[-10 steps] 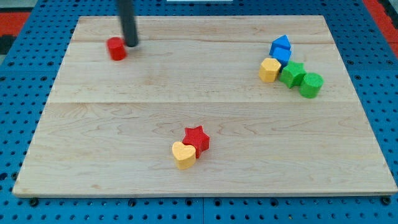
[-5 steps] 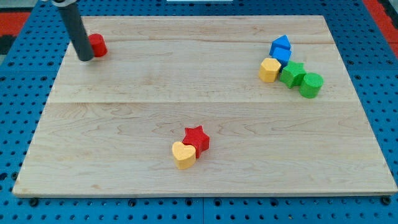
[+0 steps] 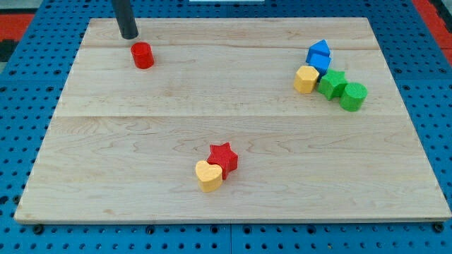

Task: Push the red circle towards the red star

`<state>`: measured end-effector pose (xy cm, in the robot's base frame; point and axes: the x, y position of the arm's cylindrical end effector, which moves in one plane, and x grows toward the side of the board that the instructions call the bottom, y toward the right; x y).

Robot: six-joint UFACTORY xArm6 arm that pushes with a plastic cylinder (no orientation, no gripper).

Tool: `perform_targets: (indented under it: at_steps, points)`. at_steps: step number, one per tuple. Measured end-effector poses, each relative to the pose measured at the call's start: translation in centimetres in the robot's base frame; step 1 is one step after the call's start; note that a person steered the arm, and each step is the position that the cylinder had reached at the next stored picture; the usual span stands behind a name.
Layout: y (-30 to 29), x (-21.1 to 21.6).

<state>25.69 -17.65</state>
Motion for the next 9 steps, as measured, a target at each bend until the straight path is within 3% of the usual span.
perform_targets:
  at_steps: [1, 2, 3, 5, 7, 9]
  points:
    - [2.2, 10.2]
    - [6.8, 11.3]
    - [5.9, 8.4]
    - [7.5, 22.1]
    - [7.7, 21.8]
    - [10.3, 25.2]
